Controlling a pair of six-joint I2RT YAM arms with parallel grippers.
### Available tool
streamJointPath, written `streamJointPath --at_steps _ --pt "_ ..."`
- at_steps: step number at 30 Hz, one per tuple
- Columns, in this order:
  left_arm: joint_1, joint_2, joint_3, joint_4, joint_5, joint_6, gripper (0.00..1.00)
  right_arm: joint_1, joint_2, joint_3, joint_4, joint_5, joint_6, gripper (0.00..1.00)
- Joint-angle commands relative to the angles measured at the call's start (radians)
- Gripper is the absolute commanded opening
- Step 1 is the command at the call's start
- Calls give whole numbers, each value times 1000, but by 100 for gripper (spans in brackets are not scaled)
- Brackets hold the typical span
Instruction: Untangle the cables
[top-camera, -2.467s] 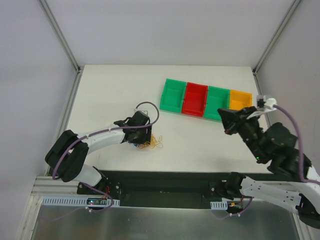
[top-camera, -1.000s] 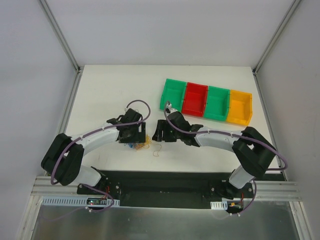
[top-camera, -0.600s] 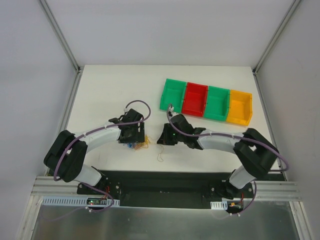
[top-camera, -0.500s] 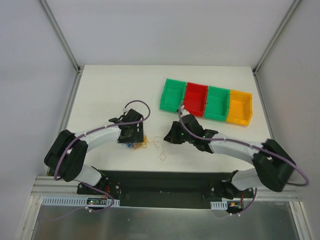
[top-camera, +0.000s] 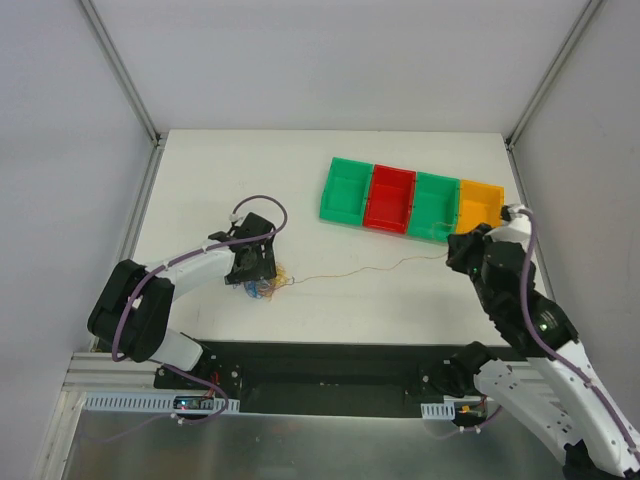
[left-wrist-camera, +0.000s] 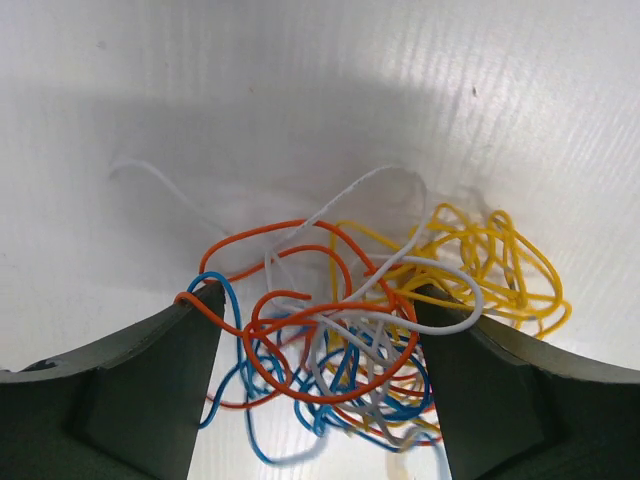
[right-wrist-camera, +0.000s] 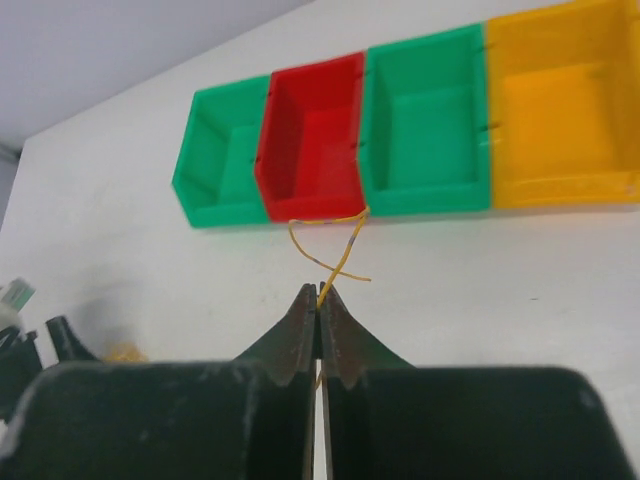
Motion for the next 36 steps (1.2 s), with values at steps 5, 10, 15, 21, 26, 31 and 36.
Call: streamJointPath --at_steps 5,10,15,21,26,31,36 --pt "55 -15 -18 -47 17 -23 76 -44 -142 258 -268 328 -189 0" --pt "67 -30 -20 -52 4 -24 76 -44 -196 336 -270 400 -241 0" --pt "80 -64 -9 -61 -8 -19 76 -43 -185 390 -255 416 -306 0" --pt "113 -131 -21 -75 -14 -10 76 -41 -200 487 -232 552 -439 0" --pt "118 -182 -15 -83 15 -3 77 -23 -225 481 -212 467 -425 0" --pt "118 -315 58 -95 108 69 86 -16 -167 421 -227 325 -366 0" --pt "118 -420 187 -124 227 154 96 -16 -70 384 -210 164 -326 0"
